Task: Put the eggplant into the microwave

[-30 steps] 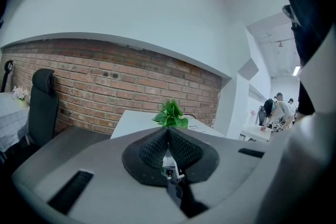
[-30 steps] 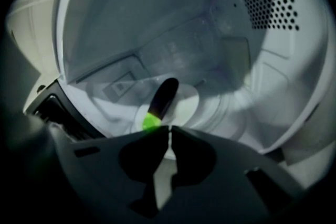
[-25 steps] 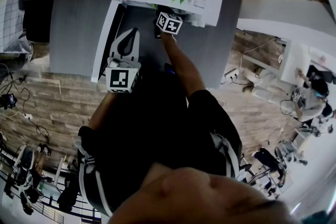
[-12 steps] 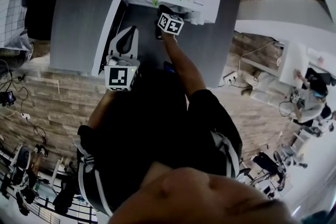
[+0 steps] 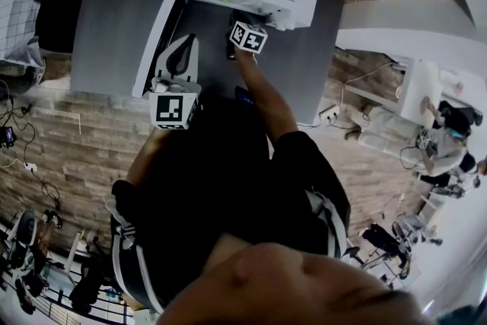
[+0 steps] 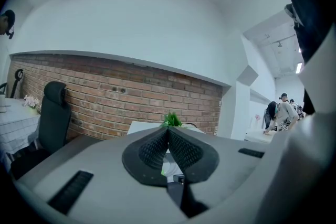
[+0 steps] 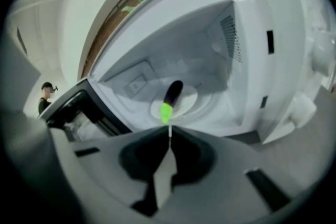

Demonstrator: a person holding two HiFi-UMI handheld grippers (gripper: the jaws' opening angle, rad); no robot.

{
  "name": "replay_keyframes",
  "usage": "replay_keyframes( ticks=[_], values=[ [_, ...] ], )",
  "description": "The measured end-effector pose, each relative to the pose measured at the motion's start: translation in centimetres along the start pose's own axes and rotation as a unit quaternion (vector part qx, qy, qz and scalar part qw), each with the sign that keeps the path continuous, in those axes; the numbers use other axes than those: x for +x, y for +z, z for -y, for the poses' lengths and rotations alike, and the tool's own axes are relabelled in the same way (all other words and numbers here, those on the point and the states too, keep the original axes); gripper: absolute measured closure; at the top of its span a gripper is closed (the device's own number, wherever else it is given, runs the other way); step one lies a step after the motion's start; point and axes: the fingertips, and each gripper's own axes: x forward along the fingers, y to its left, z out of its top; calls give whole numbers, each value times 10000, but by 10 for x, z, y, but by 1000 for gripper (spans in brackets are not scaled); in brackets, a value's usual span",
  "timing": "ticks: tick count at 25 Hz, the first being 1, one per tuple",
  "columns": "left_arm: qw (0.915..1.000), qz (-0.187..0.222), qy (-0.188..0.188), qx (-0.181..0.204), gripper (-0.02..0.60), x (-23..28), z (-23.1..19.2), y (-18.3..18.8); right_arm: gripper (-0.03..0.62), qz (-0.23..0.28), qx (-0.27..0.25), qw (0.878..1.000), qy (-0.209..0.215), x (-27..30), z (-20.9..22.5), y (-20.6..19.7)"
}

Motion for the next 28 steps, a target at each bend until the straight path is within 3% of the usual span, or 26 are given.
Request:
replay_keyframes(
  ticks=[15,28],
  values=[
    [9998,136,-158,41,546,-25,2,-1,557,-76,-100,9999,-97,-62,-15,-31],
    [9993,19,-373,73,546,-35,8,-14,557,0,72,10000,-49,-122,-32,-56]
  ],
)
